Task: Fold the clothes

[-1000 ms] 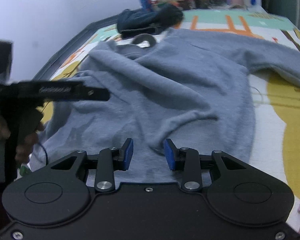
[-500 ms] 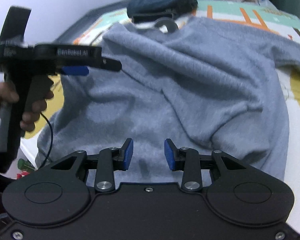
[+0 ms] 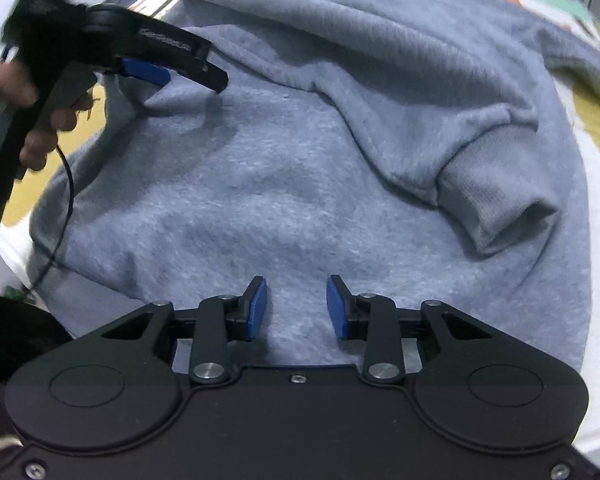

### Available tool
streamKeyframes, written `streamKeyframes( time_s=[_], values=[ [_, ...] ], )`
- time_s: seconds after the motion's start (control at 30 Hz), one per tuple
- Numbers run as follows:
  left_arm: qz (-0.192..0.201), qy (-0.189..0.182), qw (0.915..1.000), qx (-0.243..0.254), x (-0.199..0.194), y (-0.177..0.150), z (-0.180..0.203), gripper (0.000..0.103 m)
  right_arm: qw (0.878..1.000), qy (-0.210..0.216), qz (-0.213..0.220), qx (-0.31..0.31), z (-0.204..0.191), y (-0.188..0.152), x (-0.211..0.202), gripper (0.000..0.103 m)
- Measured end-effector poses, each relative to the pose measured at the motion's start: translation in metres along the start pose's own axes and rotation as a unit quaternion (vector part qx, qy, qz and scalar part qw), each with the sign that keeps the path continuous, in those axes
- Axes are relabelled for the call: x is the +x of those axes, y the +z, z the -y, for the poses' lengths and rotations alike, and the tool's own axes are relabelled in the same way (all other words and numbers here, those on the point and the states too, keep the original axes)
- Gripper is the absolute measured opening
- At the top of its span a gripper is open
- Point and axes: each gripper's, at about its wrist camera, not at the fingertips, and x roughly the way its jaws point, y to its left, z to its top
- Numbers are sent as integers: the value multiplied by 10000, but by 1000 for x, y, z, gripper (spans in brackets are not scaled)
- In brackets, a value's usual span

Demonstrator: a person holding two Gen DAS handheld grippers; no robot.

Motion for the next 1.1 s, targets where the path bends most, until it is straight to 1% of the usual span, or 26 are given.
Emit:
streamKeyframes(
  time_s=[0.07, 0.17, 0.23, 0.3, 0.37, 0.47, 0.67, 0.83, 1.1],
  values=[
    [-43, 5, 9999, -96, 4, 2, -6, 79, 9999, -107, 1, -135, -3, -3, 0, 32],
    [-78, 125, 9998, -157, 9, 5, -14, 78, 9995, -231, -30, -228, -5, -7, 0, 33],
    [-83, 284, 9995, -64, 12, 8, -17, 78, 9994, -270, -39, -233, -3, -9, -2, 33],
    [-89, 412, 9991, 10, 15, 11, -20, 80, 9990, -326, -62, -302, -2, -11, -2, 34],
    [-99, 418, 9991, 3, 18, 14, -24, 86, 9986, -371, -85, -360, 0, -14, -3, 35],
    [-112, 411, 9991, 25, 24, 19, -30, 91, 9984, -376, -98, -414, 4, -17, -3, 35],
    [-177, 310, 9994, 18, 31, 26, -38, 96, 9971, -409, -116, -624, 9, -23, -9, 35],
    [-152, 326, 9993, 25, 32, 25, -39, 98, 9977, -336, -141, -579, 18, -23, -14, 35],
    [-138, 477, 9988, -5, 35, 29, -40, 99, 9997, -39, -194, -154, 42, -25, -27, 35]
  ],
)
